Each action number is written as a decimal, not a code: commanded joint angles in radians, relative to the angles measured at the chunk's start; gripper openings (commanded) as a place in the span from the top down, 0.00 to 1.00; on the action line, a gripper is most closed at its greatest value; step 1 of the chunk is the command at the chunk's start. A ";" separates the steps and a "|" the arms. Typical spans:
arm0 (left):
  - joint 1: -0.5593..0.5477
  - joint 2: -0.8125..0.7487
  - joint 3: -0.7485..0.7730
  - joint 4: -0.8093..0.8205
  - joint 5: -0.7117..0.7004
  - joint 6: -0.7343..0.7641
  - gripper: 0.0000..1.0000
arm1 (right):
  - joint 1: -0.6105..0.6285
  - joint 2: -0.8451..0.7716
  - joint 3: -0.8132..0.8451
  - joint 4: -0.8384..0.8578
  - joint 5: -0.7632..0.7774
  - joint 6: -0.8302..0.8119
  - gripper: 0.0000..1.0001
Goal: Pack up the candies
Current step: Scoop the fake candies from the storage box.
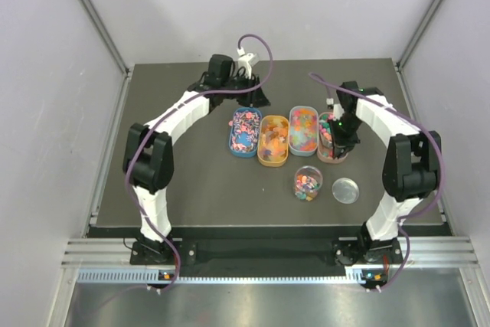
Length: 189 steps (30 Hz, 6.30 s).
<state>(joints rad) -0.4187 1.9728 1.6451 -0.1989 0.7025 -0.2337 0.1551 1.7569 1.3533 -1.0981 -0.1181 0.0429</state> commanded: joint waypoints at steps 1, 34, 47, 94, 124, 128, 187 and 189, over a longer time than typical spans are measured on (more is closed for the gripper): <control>0.037 -0.121 -0.085 -0.036 -0.031 0.068 0.65 | 0.058 0.010 0.046 0.040 -0.129 0.037 1.00; 0.241 -0.097 -0.280 -0.284 -0.210 0.200 0.85 | 0.040 0.203 0.227 0.081 -0.081 0.046 1.00; 0.192 -0.097 -0.307 -0.306 -0.172 0.188 0.87 | 0.028 0.230 0.168 0.121 -0.006 0.017 1.00; 0.172 -0.034 -0.127 -0.324 -0.207 0.226 0.87 | -0.035 -0.030 -0.186 0.621 -0.008 -0.109 1.00; 0.166 -0.022 -0.111 -0.313 -0.236 0.278 0.86 | -0.029 -0.252 -0.451 0.963 0.014 -0.121 1.00; 0.164 -0.005 -0.103 -0.312 -0.235 0.281 0.86 | -0.016 -0.258 -0.457 0.995 0.015 -0.130 1.00; 0.120 0.026 0.225 -0.583 -0.350 0.536 0.85 | 0.072 -0.396 -0.228 0.988 -0.109 -0.293 1.00; 0.118 0.015 0.239 -0.577 -0.337 0.513 0.85 | 0.070 -0.407 -0.204 0.919 -0.168 -0.342 1.00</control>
<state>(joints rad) -0.3016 2.0018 1.8286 -0.7296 0.3351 0.2726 0.2207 1.3621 1.0771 -0.0715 -0.1726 -0.2260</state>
